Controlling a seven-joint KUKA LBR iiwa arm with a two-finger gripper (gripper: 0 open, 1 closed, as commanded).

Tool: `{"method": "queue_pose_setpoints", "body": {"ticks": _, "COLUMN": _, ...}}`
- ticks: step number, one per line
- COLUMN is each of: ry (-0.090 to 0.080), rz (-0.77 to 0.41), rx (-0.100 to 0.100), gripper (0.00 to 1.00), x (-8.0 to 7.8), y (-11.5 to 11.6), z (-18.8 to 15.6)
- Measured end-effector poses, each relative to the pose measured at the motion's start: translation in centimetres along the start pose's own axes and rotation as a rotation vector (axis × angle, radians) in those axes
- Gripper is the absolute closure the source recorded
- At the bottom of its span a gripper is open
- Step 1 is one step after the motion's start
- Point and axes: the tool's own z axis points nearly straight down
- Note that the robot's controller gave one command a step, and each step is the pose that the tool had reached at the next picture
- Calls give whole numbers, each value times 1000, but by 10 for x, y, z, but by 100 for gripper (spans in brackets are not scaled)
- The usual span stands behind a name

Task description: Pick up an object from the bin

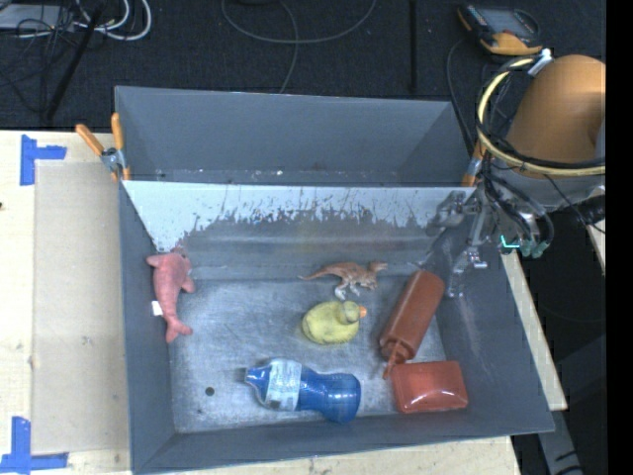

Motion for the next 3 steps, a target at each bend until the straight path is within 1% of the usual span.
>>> {"method": "queue_pose_setpoints", "body": {"ticks": 1, "ry": -8, "rz": -2, "rx": 1, "gripper": 0, "x": -2, "y": 0, "z": -5}}
{"method": "queue_pose_setpoints", "body": {"ticks": 2, "ry": -11, "rz": -91, "rx": 2, "gripper": 0, "x": 11, "y": -6, "z": 35}}
{"method": "queue_pose_setpoints", "body": {"ticks": 3, "ry": -10, "rz": -248, "rx": 3, "gripper": 100, "x": 12, "y": -6, "z": 135}}
